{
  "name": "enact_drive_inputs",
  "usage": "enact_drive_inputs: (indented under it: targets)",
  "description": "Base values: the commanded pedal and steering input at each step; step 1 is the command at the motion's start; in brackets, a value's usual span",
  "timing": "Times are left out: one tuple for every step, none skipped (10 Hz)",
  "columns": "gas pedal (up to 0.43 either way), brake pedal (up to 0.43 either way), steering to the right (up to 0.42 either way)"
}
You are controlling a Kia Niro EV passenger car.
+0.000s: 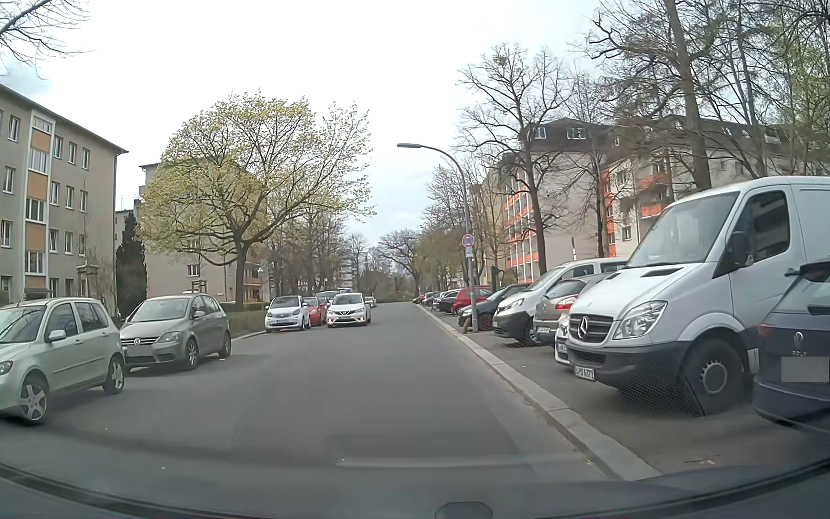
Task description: Follow the waypoints while adhering to traffic rules and regulations
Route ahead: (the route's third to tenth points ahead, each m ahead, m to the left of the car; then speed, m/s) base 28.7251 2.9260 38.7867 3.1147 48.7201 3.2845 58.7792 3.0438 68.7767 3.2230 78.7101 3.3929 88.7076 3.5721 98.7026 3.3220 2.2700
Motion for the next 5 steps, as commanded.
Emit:
enact_drive_inputs:
  targets:
    - [0.358, 0.0, -0.042]
    - [0.358, 0.0, -0.041]
    - [0.358, 0.0, -0.042]
    - [0.358, 0.0, -0.045]
    - [0.358, 0.0, -0.047]
